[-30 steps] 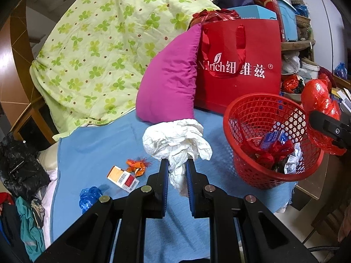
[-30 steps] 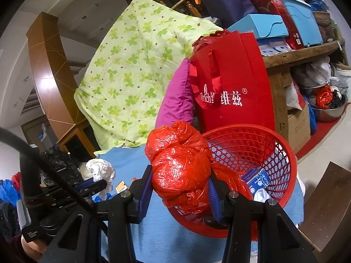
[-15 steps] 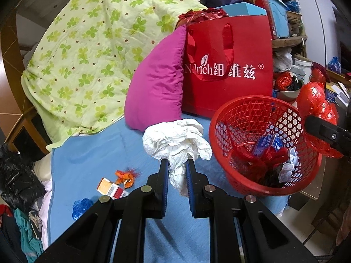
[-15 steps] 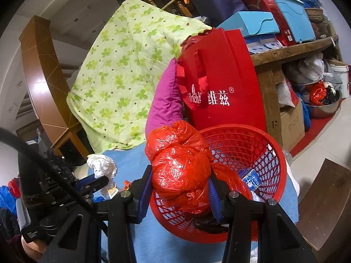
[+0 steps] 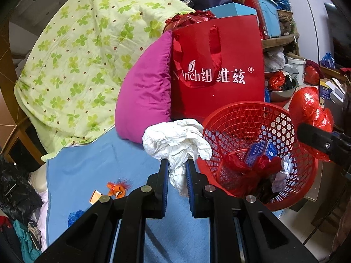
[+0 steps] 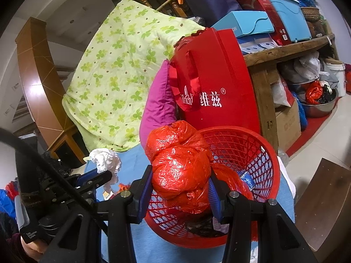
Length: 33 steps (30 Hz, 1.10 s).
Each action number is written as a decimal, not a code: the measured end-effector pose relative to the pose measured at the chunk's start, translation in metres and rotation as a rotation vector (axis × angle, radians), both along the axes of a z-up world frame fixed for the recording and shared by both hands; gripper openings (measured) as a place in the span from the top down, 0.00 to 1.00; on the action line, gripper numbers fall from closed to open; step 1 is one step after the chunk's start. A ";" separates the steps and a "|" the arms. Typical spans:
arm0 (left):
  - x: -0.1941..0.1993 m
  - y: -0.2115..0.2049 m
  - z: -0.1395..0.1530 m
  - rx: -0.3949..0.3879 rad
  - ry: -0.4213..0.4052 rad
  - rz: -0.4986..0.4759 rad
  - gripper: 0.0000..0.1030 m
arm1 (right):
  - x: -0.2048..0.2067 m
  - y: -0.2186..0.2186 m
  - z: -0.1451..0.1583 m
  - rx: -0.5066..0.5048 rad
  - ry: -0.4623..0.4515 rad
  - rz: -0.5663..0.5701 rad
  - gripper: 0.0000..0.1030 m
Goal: Collect trash
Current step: 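Carry the tissue with the left tool while the right tool carries the red bag to the red basket, then open the left tool over the basket while the right tool releases the red bag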
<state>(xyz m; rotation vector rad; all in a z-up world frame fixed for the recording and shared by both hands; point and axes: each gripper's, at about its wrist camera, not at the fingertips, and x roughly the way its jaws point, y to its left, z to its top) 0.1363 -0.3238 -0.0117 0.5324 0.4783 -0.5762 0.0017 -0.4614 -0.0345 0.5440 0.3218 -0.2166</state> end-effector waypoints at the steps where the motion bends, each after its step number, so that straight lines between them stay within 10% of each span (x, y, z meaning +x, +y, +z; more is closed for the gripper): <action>1: 0.001 -0.001 -0.001 0.001 0.000 -0.001 0.84 | 0.000 -0.001 0.000 0.001 0.001 -0.002 0.53; 20: 0.009 -0.030 -0.021 -0.030 0.106 -0.158 0.81 | 0.008 -0.022 -0.018 0.062 0.056 -0.064 0.50; 24: 0.018 -0.030 -0.028 -0.067 0.174 -0.193 0.48 | 0.009 -0.028 -0.025 0.096 0.067 -0.079 0.38; 33: 0.019 -0.008 -0.030 -0.107 0.193 -0.180 0.39 | 0.003 -0.023 -0.020 0.081 0.068 -0.091 0.38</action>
